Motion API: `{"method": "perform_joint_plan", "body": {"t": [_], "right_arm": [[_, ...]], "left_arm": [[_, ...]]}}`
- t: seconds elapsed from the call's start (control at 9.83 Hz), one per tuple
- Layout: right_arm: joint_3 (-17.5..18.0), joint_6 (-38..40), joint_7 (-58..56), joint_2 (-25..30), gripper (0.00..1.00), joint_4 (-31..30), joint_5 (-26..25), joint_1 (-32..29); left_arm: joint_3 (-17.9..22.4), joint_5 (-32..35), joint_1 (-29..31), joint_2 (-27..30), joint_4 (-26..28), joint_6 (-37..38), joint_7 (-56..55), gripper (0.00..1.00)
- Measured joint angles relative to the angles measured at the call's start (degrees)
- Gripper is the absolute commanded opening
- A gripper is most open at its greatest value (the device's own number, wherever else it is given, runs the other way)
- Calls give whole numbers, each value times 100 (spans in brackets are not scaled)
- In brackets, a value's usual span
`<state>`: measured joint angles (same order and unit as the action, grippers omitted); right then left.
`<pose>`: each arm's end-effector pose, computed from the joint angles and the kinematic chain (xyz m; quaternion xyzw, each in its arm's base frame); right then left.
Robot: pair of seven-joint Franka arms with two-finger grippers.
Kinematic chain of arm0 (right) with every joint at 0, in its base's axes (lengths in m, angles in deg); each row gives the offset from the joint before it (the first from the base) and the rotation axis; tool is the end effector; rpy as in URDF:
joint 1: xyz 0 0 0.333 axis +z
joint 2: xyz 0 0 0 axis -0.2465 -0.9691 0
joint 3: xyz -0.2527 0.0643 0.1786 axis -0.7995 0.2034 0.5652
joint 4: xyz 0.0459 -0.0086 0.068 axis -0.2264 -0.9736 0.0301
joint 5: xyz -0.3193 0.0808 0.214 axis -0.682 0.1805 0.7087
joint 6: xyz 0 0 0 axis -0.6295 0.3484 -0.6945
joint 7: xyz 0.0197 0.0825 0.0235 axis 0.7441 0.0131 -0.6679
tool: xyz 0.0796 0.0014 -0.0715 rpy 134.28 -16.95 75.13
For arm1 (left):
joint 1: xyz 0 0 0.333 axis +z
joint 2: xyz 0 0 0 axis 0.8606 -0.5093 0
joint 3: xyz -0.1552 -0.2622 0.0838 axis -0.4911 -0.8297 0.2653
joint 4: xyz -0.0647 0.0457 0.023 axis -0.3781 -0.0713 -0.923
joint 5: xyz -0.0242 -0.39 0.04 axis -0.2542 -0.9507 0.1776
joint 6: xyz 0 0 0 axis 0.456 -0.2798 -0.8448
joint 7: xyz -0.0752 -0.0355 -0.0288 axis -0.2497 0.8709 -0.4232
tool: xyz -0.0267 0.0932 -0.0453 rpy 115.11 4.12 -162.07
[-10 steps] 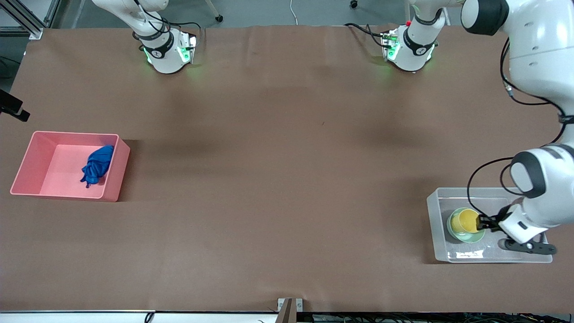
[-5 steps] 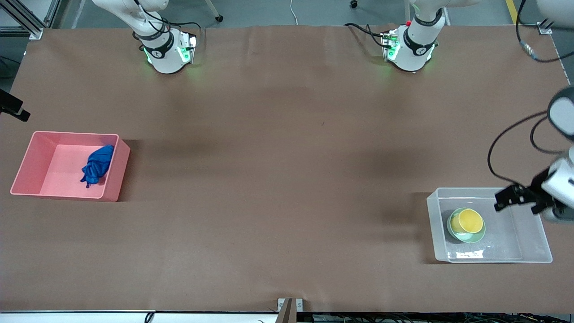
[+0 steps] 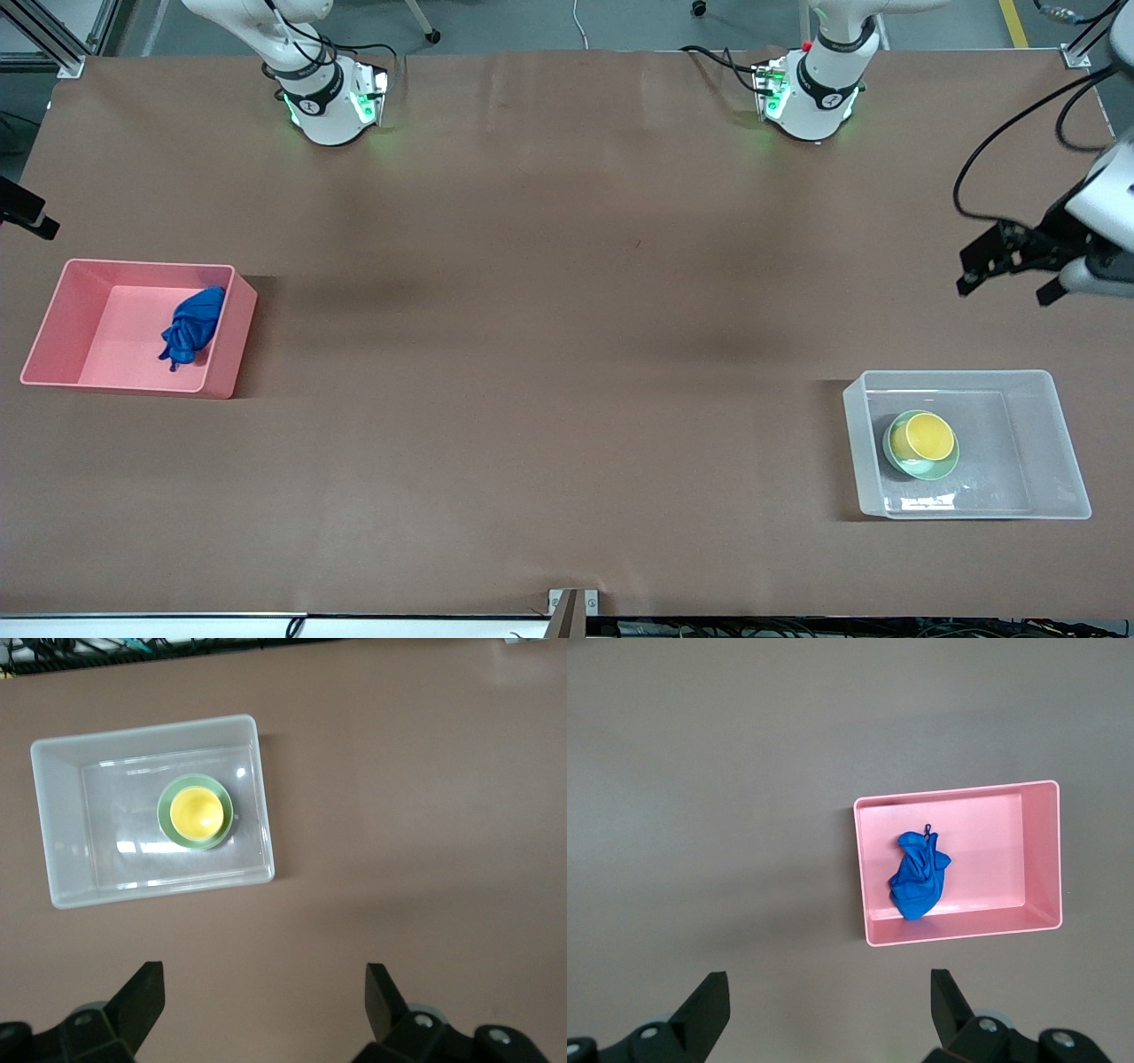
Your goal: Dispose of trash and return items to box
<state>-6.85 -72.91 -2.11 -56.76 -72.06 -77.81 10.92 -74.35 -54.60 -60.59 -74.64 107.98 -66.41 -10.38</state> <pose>0.5461 -0.0780 0.6641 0.9975 -0.0701 0.0071 0.0047 0.5695 -0.0290 0.6240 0.9949 -0.0719 0.0655 0.0278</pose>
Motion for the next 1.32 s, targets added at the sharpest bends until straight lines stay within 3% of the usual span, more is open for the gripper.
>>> {"method": "perform_joint_plan", "body": {"t": [0.31, 1.32], "right_arm": [[-2, 3, 0, 0, 100, 0, 0, -2], [-10, 117, -1, 0, 100, -4, 0, -10]], "left_arm": [[3, 8, -22, -62, -580, 804, -660, 100], [-4, 300, -15, -65, -488, 923, -969, 100]]}}
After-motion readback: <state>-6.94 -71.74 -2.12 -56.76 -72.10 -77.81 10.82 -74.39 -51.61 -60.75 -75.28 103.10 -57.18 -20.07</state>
